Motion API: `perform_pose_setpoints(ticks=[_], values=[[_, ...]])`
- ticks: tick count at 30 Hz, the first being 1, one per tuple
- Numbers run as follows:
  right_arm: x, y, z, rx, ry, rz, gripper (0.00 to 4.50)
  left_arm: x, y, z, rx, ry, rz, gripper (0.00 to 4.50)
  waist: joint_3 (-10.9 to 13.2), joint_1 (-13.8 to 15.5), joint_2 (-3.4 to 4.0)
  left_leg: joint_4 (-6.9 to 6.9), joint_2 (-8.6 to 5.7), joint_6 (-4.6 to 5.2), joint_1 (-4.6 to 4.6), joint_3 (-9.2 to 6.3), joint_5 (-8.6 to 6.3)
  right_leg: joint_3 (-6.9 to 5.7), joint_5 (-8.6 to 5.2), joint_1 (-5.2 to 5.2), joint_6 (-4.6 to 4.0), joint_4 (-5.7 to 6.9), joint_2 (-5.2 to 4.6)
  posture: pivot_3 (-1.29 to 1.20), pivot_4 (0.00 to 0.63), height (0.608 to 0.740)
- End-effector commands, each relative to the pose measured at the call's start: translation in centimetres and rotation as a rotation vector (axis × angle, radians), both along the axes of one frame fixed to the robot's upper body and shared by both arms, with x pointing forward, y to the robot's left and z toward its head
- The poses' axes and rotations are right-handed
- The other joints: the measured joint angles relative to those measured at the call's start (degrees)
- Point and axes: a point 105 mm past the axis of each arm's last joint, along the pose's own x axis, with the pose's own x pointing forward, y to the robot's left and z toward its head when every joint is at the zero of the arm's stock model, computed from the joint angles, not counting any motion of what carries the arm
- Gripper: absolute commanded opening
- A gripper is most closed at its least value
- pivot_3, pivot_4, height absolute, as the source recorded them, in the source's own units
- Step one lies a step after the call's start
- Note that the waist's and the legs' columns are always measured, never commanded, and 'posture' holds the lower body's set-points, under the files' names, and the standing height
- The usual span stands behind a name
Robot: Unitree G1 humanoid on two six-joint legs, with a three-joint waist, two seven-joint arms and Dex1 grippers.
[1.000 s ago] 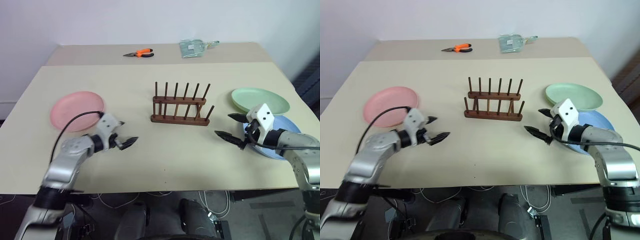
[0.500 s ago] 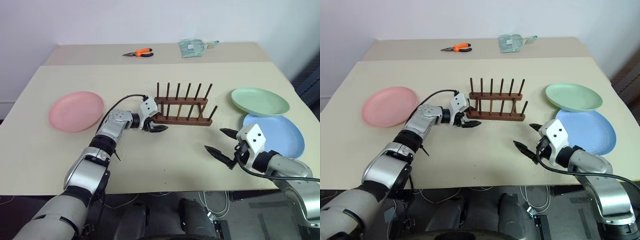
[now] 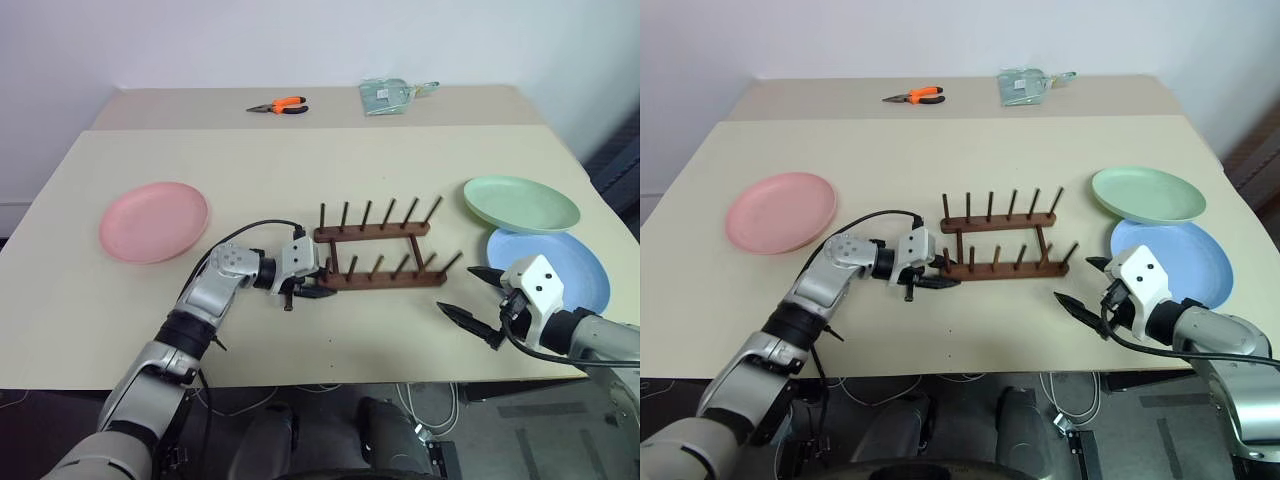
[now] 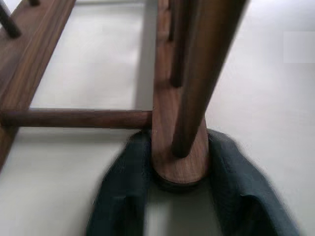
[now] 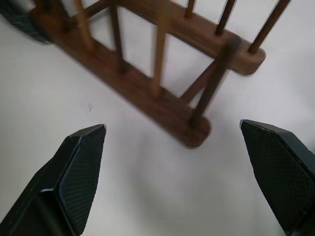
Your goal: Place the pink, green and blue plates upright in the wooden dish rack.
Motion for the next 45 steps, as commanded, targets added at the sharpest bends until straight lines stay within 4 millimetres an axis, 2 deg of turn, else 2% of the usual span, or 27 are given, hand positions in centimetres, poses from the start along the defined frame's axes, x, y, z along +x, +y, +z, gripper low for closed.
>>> perform_pose_setpoints(ticks=[1, 2, 3, 6, 8, 10, 12, 14, 18, 20, 22, 24, 26, 29, 31, 33, 34, 36, 37, 39, 40, 41, 43, 45], values=[[-0.1, -1.0, 0.4, -0.050, -0.014, -0.006, 4.24, 0.8, 1.0, 0.5, 0.028, -0.043, 0.078, 3.70, 0.0, 0.0, 0.00, 0.00, 0.00, 0.00, 0.01, 0.00, 0.00, -0.01, 0.00, 0.00, 0.00, 0.01, 0.00, 0.00, 0.150, 0.740], [-0.2, -1.2, 0.2, -0.055, -0.001, -0.007, 3.93, 1.1, 1.6, 0.5, 0.032, -0.036, 0.122, 4.20, 0.0, 0.0, 0.00, -0.01, 0.00, 0.00, 0.02, 0.00, 0.00, -0.01, 0.00, 0.00, -0.01, 0.01, 0.00, 0.00, 0.150, 0.740], [-0.3, -1.3, 0.0, -0.054, 0.015, -0.006, 3.57, 1.4, 2.1, 0.6, 0.032, -0.030, 0.157, 4.50, 0.0, 0.0, 0.00, -0.02, 0.00, 0.00, 0.02, 0.00, 0.00, -0.01, -0.01, 0.00, 0.00, 0.01, 0.00, 0.00, 0.150, 0.740], [-1.3, -0.8, -0.7, -0.064, 0.066, 0.041, 2.03, 0.7, 4.6, 1.0, 0.030, 0.012, 0.240, 4.50, 0.0, -0.5, 0.02, -0.08, 0.03, 0.02, 0.04, 0.04, -0.01, 0.00, 0.02, -0.04, 0.05, 0.01, 0.01, 0.00, 0.150, 0.740], [-1.8, 0.6, -1.4, -0.054, 0.090, 0.090, 1.04, -1.8, 5.6, 0.9, 0.019, 0.092, 0.237, 3.82, 0.0, -1.1, 0.03, -0.15, 0.07, 0.03, 0.06, 0.04, -0.02, 0.00, 0.02, -0.09, 0.05, 0.04, 0.05, 0.00, 0.150, 0.740], [-1.9, 1.8, -2.0, -0.054, 0.094, 0.120, 0.02, -4.0, 5.0, 0.9, 0.006, 0.141, 0.205, 3.00, 0.0, -1.5, 0.07, -0.18, 0.14, 0.04, 0.08, 0.02, -0.03, 0.00, -0.03, -0.08, -0.02, 0.04, 0.07, 0.00, 0.150, 0.740], [-1.2, 3.0, -2.8, -0.070, 0.071, 0.130, 0.00, -5.3, 3.1, 0.7, -0.024, 0.146, 0.204, 2.04, 0.0, -1.3, 0.09, -0.13, 0.15, 0.03, 0.07, 0.02, -0.04, 0.01, -0.04, -0.05, -0.04, 0.03, 0.01, 0.00, 0.150, 0.740], [-0.3, 3.9, -3.5, -0.077, 0.052, 0.124, 0.00, -5.7, 1.6, 0.4, -0.039, 0.115, 0.216, 2.04, 0.0, -0.7, 0.08, -0.01, 0.14, 0.02, 0.02, -0.01, -0.05, 0.01, -0.07, 0.03, -0.07, -0.02, -0.05, 0.00, 0.150, 0.740], [2.4, 3.7, -4.9, -0.170, -0.006, 0.042, 0.00, -3.9, 0.1, -0.8, -0.032, 0.023, 0.337, 2.04, 0.0, 0.2, 0.02, 0.12, 0.07, 0.02, -0.03, 0.01, -0.05, 0.00, -0.07, 0.10, -0.07, -0.06, -0.07, 0.00, 0.150, 0.740], [4.4, 3.6, -4.7, -0.175, -0.048, -0.025, 0.00, -2.0, -0.3, -1.4, -0.032, 0.014, 0.449, 2.04, 0.0, 0.1, -0.06, 0.10, 0.02, 0.02, 0.02, 0.02, -0.04, -0.01, -0.06, 0.13, -0.06, -0.05, -0.07, 0.00, 0.150, 0.740], [6.8, 3.4, -4.2, -0.195, -0.112, -0.094, 0.00, 0.5, -0.5, -1.3, -0.054, -0.042, 0.580, 2.04, 0.0, 0.0, -0.08, 0.14, 0.00, 0.02, 0.09, 0.02, -0.03, 0.00, -0.04, 0.20, -0.08, -0.02, -0.05, 0.00, 0.150, 0.740], [8.5, 3.3, -3.4, -0.204, -0.166, -0.128, 0.00, 2.1, -0.5, -0.9, -0.082, -0.067, 0.652, 2.04, 0.0, 0.0, -0.08, 0.21, -0.01, 0.03, 0.10, 0.03, -0.03, -0.01, -0.01, 0.22, -0.10, 0.01, -0.03, 0.00, 0.150, 0.740], [9.4, 3.3, -2.9, -0.207, -0.198, -0.143, 0.00, 2.7, -0.3, -0.8, -0.102, -0.050, 0.686, 2.04, -0.1, -0.1, -0.07, 0.20, -0.02, 0.03, 0.12, 0.02, -0.02, -0.02, 0.00, 0.21, -0.10, 0.05, -0.01, 0.00, 0.150, 0.740], [9.8, 3.5, -2.2, -0.176, -0.207, -0.124, 0.00, 2.3, 0.0, -0.4, -0.121, -0.044, 0.660, 2.04, -0.1, -0.3, -0.04, -0.02, -0.02, 0.03, 0.10, 0.02, -0.02, -0.02, 0.10, 0.04, 0.12, 0.06, 0.01, 0.00, 0.150, 0.740], [9.4, 4.0, -1.5, -0.108, -0.183, -0.083, 0.52, 1.6, 1.0, 0.3, -0.159, -0.031, 0.637, 2.00, -0.1, -0.5, -0.02, -0.09, 0.00, 0.02, 0.07, 0.03, -0.01, -0.01, 0.19, -0.05, -0.03, 0.07, 0.03, 0.00, 0.150, 0.740], [7.9, 5.3, -0.3, -0.054, -0.185, 0.033, 1.34, 1.3, 3.9, 2.1, -0.271, 0.023, 0.691, 2.56, 0.0, -0.9, 0.04, -0.13, 0.03, 0.03, 0.06, 0.03, -0.02, 0.00, 0.19, -0.07, -0.03, 0.05, 0.06, 0.00, 0.150, 0.740], [7.3, 5.8, 0.2, -0.037, -0.190, 0.067, 1.85, 1.8, 6.2, 3.4, -0.328, -0.003, 0.769, 2.90, 0.0, -1.1, 0.04, -0.14, 0.04, 0.03, 0.04, 0.02, -0.02, 0.01, 0.18, -0.09, -0.03, 0.06, 0.06, 0.00, 0.150, 0.740], [6.6, 6.2, 0.8, -0.030, -0.195, 0.095, 2.90, 3.2, 10.9, 5.6, -0.386, -0.078, 0.969, 3.95, 0.0, -1.4, 0.02, -0.12, 0.06, 0.03, 0.03, -0.05, -0.02, -0.02, 0.06, -0.08, 0.15, 0.07, 0.07, 0.00, 0.150, 0.740], [6.3, 6.4, 0.8, -0.035, -0.187, 0.112, 3.42, 4.2, 14.1, 7.1, -0.419, -0.127, 1.116, 4.43, 0.1, -1.4, -0.01, -0.09, 0.06, 0.03, 0.02, -0.07, -0.02, -0.04, 0.06, -0.08, 0.16, 0.08, 0.07, 0.00, 0.150, 0.740], [5.8, 6.9, 0.5, -0.038, -0.161, 0.150, 4.41, 5.0, 19.7, 9.7, -0.505, -0.192, 1.374, 4.50, 0.1, -1.2, -0.07, 0.01, 0.06, 0.02, 0.04, -0.10, -0.02, -0.05, 0.06, 0.00, 0.13, 0.12, 0.07, 0.00, 0.150, 0.740], [5.5, 7.1, 0.2, -0.033, -0.145, 0.166, 4.41, 5.0, 22.2, 10.8, -0.529, -0.223, 1.479, 4.50, 0.1, -1.1, -0.10, 0.05, 0.04, 0.02, 0.03, -0.14, -0.02, -0.08, 0.06, 0.03, 0.13, 0.11, 0.07, 0.00, 0.150, 0.740], [5.4, 7.3, 0.1, -0.029, -0.135, 0.175, 4.41, 4.9, 23.5, 11.3, -0.540, -0.240, 1.538, 4.50, 0.1, -1.2, -0.11, 0.06, 0.04, 0.01, 0.05, -0.15, -0.02, -0.10, 0.07, 0.06, 0.15, 0.11, 0.07, 0.00, 0.150, 0.740], [5.4, 7.8, -0.4, -0.042, -0.127, 0.200, 4.41, 4.2, 28.1, 10.8, -0.450, -0.246, 1.780, 4.50, 0.0, -1.4, -0.09, -0.02, -0.01, 0.01, 0.08, -0.10, -0.02, -0.07, 0.04, 0.06, 0.24, 0.05, 0.04, 0.00, 0.150, 0.740], [5.6, 8.3, -0.3, -0.050, -0.137, 0.221, 4.41, 2.8, 31.3, 9.8, -0.442, -0.189, 1.968, 4.50, 0.0, -1.5, -0.07, -0.06, -0.07, 0.00, 0.10, -0.05, -0.03, -0.01, 0.03, 0.02, 0.26, 0.07, 0.01, 0.00, 0.150, 0.740]])
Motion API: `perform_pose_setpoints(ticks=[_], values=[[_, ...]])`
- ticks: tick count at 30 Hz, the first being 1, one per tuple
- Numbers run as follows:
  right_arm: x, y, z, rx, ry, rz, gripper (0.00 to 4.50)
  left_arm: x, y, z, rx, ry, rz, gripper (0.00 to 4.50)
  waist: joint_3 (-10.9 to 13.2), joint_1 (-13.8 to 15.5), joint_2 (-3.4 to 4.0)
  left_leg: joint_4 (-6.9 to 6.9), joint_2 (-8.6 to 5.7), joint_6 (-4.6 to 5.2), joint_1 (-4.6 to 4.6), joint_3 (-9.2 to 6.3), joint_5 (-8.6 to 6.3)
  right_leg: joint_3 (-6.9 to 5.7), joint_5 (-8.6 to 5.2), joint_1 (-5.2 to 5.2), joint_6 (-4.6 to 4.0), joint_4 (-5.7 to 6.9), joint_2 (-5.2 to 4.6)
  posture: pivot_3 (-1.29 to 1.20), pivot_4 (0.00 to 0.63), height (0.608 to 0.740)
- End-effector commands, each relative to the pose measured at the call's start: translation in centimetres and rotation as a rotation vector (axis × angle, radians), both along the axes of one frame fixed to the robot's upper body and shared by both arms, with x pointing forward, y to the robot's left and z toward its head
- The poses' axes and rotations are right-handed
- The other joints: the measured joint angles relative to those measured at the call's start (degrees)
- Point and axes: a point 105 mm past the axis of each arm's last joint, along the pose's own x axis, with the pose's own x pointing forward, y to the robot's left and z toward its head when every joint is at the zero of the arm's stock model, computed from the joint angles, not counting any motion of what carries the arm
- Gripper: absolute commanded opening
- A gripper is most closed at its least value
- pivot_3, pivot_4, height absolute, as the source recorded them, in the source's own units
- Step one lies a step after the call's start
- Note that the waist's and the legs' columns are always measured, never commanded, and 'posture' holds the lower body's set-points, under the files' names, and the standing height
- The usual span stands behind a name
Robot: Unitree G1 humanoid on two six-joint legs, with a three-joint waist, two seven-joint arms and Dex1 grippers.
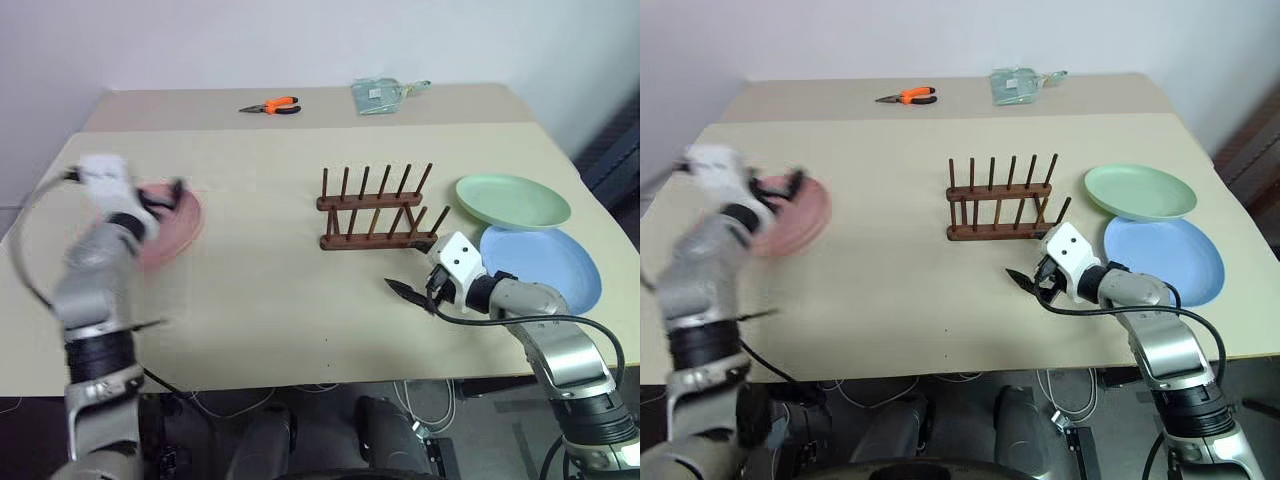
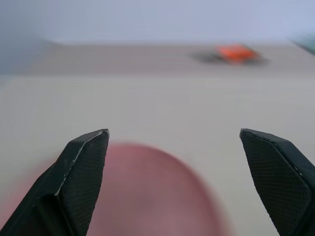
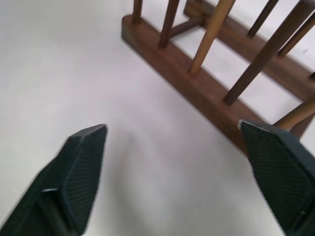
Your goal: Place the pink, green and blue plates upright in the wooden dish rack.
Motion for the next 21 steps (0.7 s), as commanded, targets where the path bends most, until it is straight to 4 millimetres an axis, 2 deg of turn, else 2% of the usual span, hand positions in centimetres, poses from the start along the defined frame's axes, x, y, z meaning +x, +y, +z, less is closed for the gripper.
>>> perform_pose_setpoints(ticks=[1, 4, 6, 8, 11, 14, 18, 21], values=[[0.2, 1.0, 1.1, -0.003, -0.049, 0.052, 4.41, -2.3, 4.8, -3.0, -0.125, 0.130, 0.265, 4.50, 0.0, -0.1, -0.01, -0.01, 0.00, -0.01, 0.00, 0.01, 0.00, 0.00, 0.02, -0.02, -0.03, 0.01, 0.00, 0.00, 0.150, 0.740], [0.6, 1.1, 2.0, -0.001, -0.078, 0.059, 4.41, -3.6, 5.4, -6.0, -0.267, 0.226, 0.321, 4.50, 0.0, 0.0, -0.07, 0.02, 0.01, -0.03, -0.07, -0.01, 0.00, -0.01, 0.09, -0.09, -0.15, 0.04, 0.01, 0.00, 0.150, 0.740], [0.6, 1.0, 2.5, 0.006, -0.091, 0.064, 4.41, -3.7, 4.2, -7.6, -0.420, 0.246, 0.269, 4.50, 0.0, 0.3, -0.17, 0.02, 0.02, -0.04, -0.07, -0.05, 0.00, -0.04, 0.07, -0.06, -0.11, 0.04, 0.01, 0.00, 0.150, 0.740], [0.6, 0.9, 2.6, 0.011, -0.097, 0.069, 4.41, -3.5, 2.7, -8.3, -0.483, 0.263, 0.204, 4.50, 0.0, 0.7, -0.30, 0.06, 0.02, -0.06, -0.06, -0.10, 0.00, -0.09, 0.00, 0.00, 0.00, 0.04, 0.01, 0.00, 0.150, 0.740], [0.5, 0.7, 2.9, 0.001, -0.124, 0.064, 4.45, -3.4, 2.2, -9.2, -0.564, 0.253, 0.211, 3.71, -0.1, 1.3, -0.26, 0.06, 0.01, -0.09, -0.03, -0.06, 0.01, -0.07, 0.00, 0.02, 0.00, 0.05, -0.01, 0.00, 0.150, 0.740], [0.5, 0.4, 3.6, -0.004, -0.154, 0.054, 4.45, -3.1, 1.8, -9.3, -0.618, 0.225, 0.213, 2.20, -0.1, 1.4, -0.26, 0.05, 0.01, -0.11, -0.03, -0.05, 0.01, -0.07, 0.00, 0.01, -0.01, 0.05, -0.01, 0.00, 0.150, 0.740], [-0.1, 0.1, 5.8, 0.050, -0.137, 0.084, 4.50, -2.2, 0.8, -8.5, -0.616, 0.196, 0.170, 0.14, 0.0, 1.5, -0.29, 0.07, 0.00, -0.13, -0.06, -0.05, 0.02, -0.06, 0.01, 0.01, -0.02, 0.04, -0.01, 0.00, 0.150, 0.740], [-0.1, 0.7, 8.7, 0.029, -0.233, 0.119, 4.50, -0.9, -0.6, -6.0, -0.542, 0.105, 0.090, 0.06, 0.0, 1.4, -0.29, 0.06, 0.01, -0.13, -0.05, -0.03, 0.02, -0.06, 0.01, 0.01, -0.02, 0.04, -0.01, 0.00, 0.150, 0.740]])
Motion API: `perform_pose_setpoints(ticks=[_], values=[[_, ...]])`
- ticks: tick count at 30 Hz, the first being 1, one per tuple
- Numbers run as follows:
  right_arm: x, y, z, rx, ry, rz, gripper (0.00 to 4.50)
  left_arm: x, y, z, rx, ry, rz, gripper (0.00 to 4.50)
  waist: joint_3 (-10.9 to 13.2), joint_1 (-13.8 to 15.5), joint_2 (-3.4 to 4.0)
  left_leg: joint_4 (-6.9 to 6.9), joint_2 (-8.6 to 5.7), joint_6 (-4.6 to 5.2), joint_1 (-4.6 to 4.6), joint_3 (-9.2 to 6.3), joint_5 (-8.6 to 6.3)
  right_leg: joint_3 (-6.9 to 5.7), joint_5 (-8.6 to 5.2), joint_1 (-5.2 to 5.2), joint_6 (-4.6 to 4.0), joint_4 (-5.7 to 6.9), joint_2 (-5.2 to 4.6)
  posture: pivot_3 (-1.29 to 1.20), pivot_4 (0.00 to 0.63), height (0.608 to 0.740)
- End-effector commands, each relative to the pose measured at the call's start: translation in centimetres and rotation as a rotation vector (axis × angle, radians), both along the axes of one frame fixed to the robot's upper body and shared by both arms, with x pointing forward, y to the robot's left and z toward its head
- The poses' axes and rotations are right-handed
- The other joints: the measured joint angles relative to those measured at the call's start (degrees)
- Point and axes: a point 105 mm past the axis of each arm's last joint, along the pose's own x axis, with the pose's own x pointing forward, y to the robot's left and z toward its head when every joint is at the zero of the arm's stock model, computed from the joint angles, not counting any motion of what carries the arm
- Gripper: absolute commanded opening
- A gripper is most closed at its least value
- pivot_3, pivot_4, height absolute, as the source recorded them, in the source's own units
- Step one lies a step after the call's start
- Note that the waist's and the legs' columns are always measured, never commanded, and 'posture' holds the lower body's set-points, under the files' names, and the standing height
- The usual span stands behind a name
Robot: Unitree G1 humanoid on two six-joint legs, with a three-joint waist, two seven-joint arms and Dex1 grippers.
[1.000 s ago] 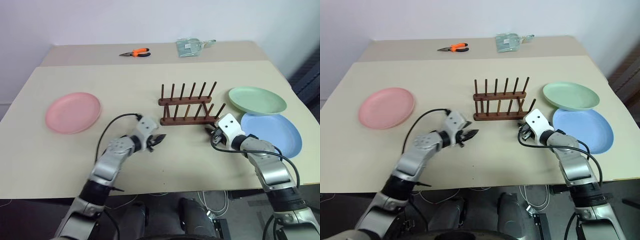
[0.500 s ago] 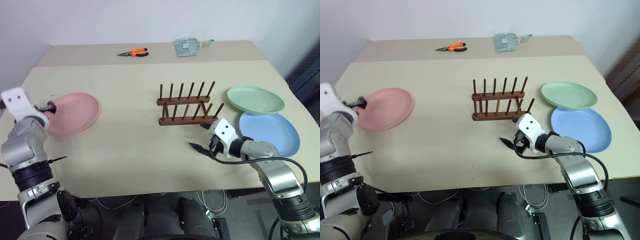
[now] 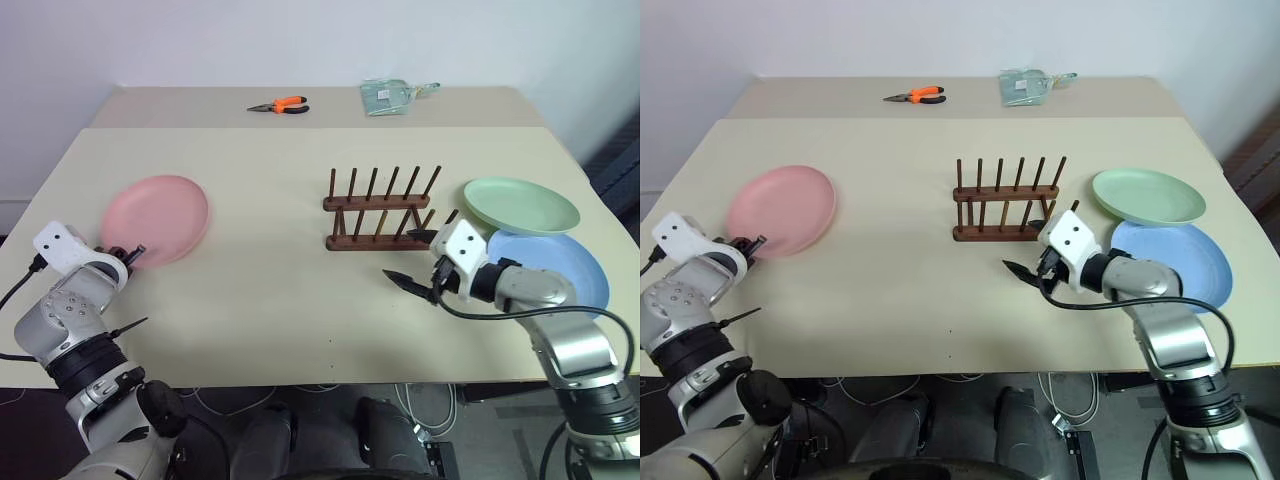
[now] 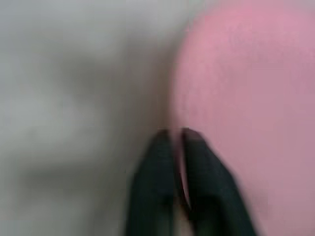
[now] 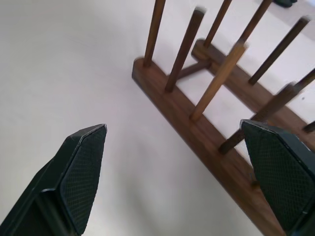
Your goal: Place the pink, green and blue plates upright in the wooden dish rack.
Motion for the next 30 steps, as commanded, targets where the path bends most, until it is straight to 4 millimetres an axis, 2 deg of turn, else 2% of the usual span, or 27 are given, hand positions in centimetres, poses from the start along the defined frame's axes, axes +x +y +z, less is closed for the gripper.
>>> perform_pose_setpoints(ticks=[1, 3, 5, 9, 11, 15, 16, 19, 23, 25, 26, 28, 30], values=[[-0.2, 1.2, 5.0, -0.005, -0.178, 0.057, 4.50, 2.0, -2.6, 4.0, 0.088, -0.172, -0.104, 0.06, 0.0, 0.0, -0.02, -0.01, 0.01, 0.00, -0.01, 0.00, 0.00, -0.01, 0.00, -0.02, 0.00, 0.00, 0.01, 0.00, 0.150, 0.740], [-0.2, 2.3, 6.4, -0.027, -0.240, 0.091, 4.50, 2.8, -5.0, 7.1, 0.118, -0.317, -0.197, 0.06, 0.0, 0.0, -0.07, -0.01, 0.02, -0.01, -0.03, 0.00, 0.00, -0.01, 0.01, -0.04, -0.01, -0.01, 0.01, 0.00, 0.150, 0.740], [0.0, 3.8, 7.5, -0.116, -0.349, 0.138, 4.50, 3.2, -9.1, 11.2, 0.191, -0.475, -0.348, 0.06, 0.1, 0.0, -0.24, -0.01, 0.04, -0.02, -0.07, 0.00, 0.00, -0.03, 0.01, -0.06, -0.02, -0.02, 0.02, 0.00, 0.150, 0.740], [0.2, 7.9, 8.5, -0.241, -0.539, 0.249, 4.50, 3.1, -16.4, 16.0, 0.286, -0.626, -0.571, 0.06, 0.2, -0.1, -0.34, 0.02, 0.00, -0.08, -0.19, 0.01, 0.03, -0.04, 0.10, -0.08, -0.14, -0.10, -0.01, 0.00, 0.150, 0.740], [0.8, 9.1, 8.4, -0.314, -0.606, 0.262, 4.50, 2.9, -18.6, 17.2, 0.314, -0.658, -0.631, 0.06, 0.2, -0.2, -0.34, 0.01, -0.01, -0.11, -0.17, 0.05, 0.02, -0.01, 0.11, -0.09, -0.15, -0.10, -0.01, 0.00, 0.150, 0.740], [3.9, 9.1, 7.8, -0.513, -0.769, 0.185, 4.50, 2.4, -22.0, 18.6, 0.290, -0.689, -0.729, 0.06, 0.2, -0.5, -0.32, -0.02, 0.00, -0.16, -0.09, 0.09, 0.05, 0.01, 0.11, -0.10, -0.15, -0.07, 0.01, 0.00, 0.150, 0.740], [4.3, 9.2, 7.8, -0.514, -0.780, 0.176, 4.25, 2.4, -22.4, 18.6, 0.278, -0.686, -0.745, 0.02, 0.2, -0.5, -0.32, -0.03, 0.00, -0.15, -0.08, 0.09, 0.04, 0.01, 0.11, -0.11, -0.15, -0.06, 0.01, 0.00, 0.150, 0.740], [4.6, 8.9, 7.5, -0.533, -0.796, 0.171, 3.23, 2.4, -22.3, 18.0, 0.261, -0.657, -0.743, 0.00, 0.2, -0.8, -0.31, -0.08, 0.04, -0.15, -0.08, 0.08, 0.05, 0.03, 0.14, -0.15, -0.22, -0.03, 0.06, 0.00, 0.150, 0.740], [4.5, 8.4, 7.4, -0.542, -0.807, 0.164, 1.03, 2.8, -21.2, 17.9, 0.230, -0.651, -0.699, 0.00, 0.2, -1.3, -0.31, -0.06, 0.02, -0.39, -0.13, 0.07, 0.19, 0.06, 0.14, -0.14, -0.23, -0.07, 0.06, 0.00, 0.150, 0.740], [4.4, 8.1, 7.6, -0.534, -0.824, 0.147, 0.03, 2.8, -20.1, 18.6, 0.154, -0.710, -0.643, 0.71, 0.2, -1.3, -0.32, -0.06, 0.02, -0.39, -0.12, 0.05, 0.19, 0.06, 0.14, -0.13, -0.23, -0.07, 0.07, 0.00, 0.150, 0.740], [4.3, 7.9, 7.7, -0.530, -0.833, 0.139, 0.00, 2.8, -19.1, 19.3, 0.111, -0.750, -0.592, 1.05, 0.2, -1.2, -0.32, -0.06, 0.02, -0.39, -0.10, 0.04, 0.19, 0.05, 0.14, -0.11, -0.23, -0.07, 0.07, 0.00, 0.150, 0.740], [4.1, 7.1, 8.5, -0.468, -0.831, 0.094, 0.00, 2.8, -16.2, 20.8, 0.034, -0.839, -0.450, 2.02, 0.2, -1.2, -0.34, -0.04, 0.02, -0.38, -0.12, 0.04, 0.18, 0.06, 0.14, -0.12, -0.23, -0.07, 0.07, 0.00, 0.150, 0.740], [3.8, 6.0, 9.4, -0.358, -0.786, 0.045, 0.00, 2.7, -14.1, 21.0, 0.015, -0.872, -0.368, 3.00, 0.2, -1.3, -0.34, -0.05, 0.02, -0.28, -0.12, 0.02, 0.13, 0.05, 0.14, -0.12, -0.23, -0.07, 0.07, 0.00, 0.150, 0.740]])
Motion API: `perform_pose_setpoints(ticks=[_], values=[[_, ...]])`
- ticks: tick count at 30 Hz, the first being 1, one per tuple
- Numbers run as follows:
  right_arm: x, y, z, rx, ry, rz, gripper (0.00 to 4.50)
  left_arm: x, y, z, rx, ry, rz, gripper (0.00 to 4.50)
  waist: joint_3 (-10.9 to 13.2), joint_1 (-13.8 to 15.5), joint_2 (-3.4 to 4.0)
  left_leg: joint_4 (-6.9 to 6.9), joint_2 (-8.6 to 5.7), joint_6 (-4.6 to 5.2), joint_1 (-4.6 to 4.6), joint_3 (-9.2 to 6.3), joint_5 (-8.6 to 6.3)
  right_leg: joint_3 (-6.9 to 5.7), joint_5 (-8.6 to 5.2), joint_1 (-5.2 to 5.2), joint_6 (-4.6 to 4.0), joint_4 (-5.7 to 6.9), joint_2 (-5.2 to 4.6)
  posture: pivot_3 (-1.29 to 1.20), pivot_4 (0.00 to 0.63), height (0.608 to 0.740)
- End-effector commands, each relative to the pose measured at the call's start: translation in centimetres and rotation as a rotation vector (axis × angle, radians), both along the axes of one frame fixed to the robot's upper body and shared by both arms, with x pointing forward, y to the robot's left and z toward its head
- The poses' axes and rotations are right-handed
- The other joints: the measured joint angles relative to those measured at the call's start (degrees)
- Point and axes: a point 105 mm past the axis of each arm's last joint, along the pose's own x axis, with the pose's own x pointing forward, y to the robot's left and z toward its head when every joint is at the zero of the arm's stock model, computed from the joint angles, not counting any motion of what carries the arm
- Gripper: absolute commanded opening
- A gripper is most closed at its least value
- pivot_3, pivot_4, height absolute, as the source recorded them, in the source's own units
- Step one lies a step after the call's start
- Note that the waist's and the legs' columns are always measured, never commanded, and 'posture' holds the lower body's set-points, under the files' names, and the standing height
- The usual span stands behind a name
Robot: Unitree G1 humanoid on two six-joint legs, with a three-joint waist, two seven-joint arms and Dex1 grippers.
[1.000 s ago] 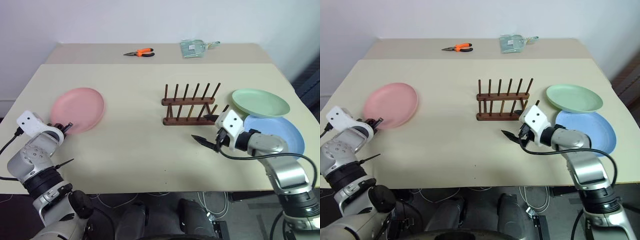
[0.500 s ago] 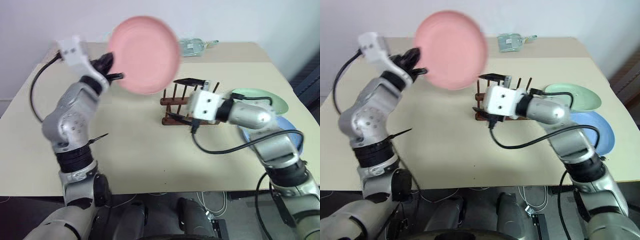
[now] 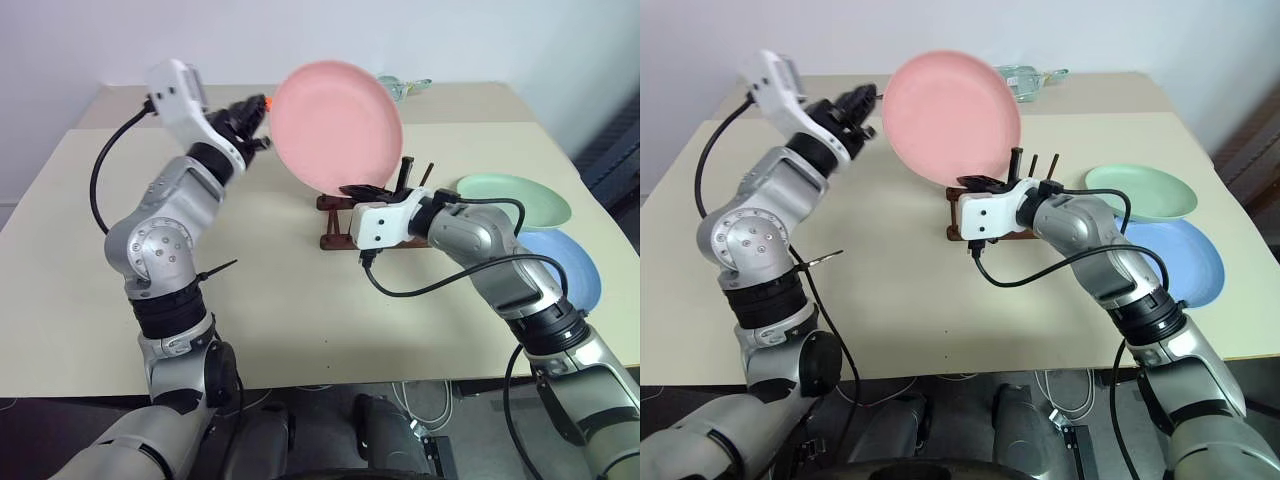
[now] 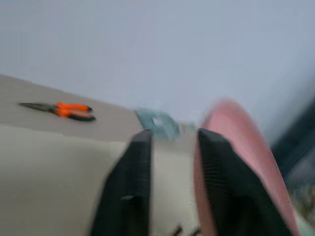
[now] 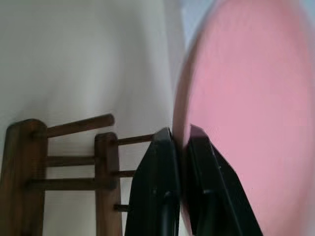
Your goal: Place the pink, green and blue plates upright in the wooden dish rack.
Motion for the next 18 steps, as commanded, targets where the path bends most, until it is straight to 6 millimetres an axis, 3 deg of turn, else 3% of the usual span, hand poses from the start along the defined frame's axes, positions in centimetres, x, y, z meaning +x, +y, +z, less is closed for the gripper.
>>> perform_pose_setpoints(ticks=[1, 4, 6, 8, 11, 13, 18], values=[[-0.9, -1.7, 4.0, 0.214, -0.033, -0.020, 0.00, -0.8, 3.9, 2.1, -0.105, -0.114, 0.120, 3.00, 0.0, -0.1, 0.00, -0.02, 0.00, 0.03, 0.03, 0.01, -0.02, 0.01, 0.00, 0.00, -0.01, 0.00, 0.00, 0.00, 0.150, 0.740], [-2.0, -3.7, 6.3, 0.547, 0.156, -0.002, 0.00, -0.7, 3.1, -0.6, 0.224, -0.074, 0.126, 3.00, 0.0, -0.2, 0.07, -0.07, 0.02, 0.03, 0.08, 0.02, -0.02, 0.03, 0.01, 0.02, -0.02, 0.00, 0.03, 0.00, 0.150, 0.740], [-3.4, -6.2, 8.7, 0.926, 0.388, 0.102, 0.00, -2.1, -0.8, -4.6, 0.488, -0.065, -0.105, 3.00, 0.0, -0.1, 0.08, -0.04, 0.00, 0.11, 0.08, 0.02, -0.06, 0.07, 0.01, 0.02, -0.03, 0.04, 0.03, 0.00, 0.150, 0.740], [-4.5, -7.5, 9.6, 1.107, 0.563, 0.186, 0.00, -4.4, -3.9, -8.1, 0.621, -0.046, -0.347, 3.00, 0.0, 0.4, 0.15, 0.01, -0.01, 0.23, 0.04, -0.02, -0.12, 0.08, 0.02, 0.08, -0.08, 0.00, -0.01, 0.00, 0.150, 0.740], [-5.0, -8.6, 9.1, 1.160, 0.686, 0.186, 0.00, -8.2, -6.7, -12.2, 0.747, -0.019, -0.652, 3.00, 0.1, 0.6, 0.19, 0.05, 0.01, 0.34, -0.06, -0.01, -0.19, 0.09, -0.06, 0.04, -0.38, -0.09, -0.06, 0.00, 0.150, 0.740], [-5.0, -8.8, 8.2, 1.138, 0.728, 0.152, 0.00, -9.8, -7.8, -13.6, 0.788, -0.006, -0.769, 3.00, 0.1, 0.6, 0.30, 0.01, 0.09, 0.34, -0.04, 0.06, -0.20, 0.06, -0.16, 0.00, -0.53, -0.08, -0.01, 0.00, 0.150, 0.740], [-4.0, -9.6, 7.5, 1.169, 0.764, 0.099, 0.00, -10.7, -9.2, -13.2, 0.727, -0.033, -0.841, 3.00, 0.1, 0.7, 0.62, 0.00, 0.14, 0.36, 0.06, 0.16, -0.19, 0.05, -0.31, 0.02, -0.35, -0.03, 0.01, 0.00, 0.150, 0.740]])
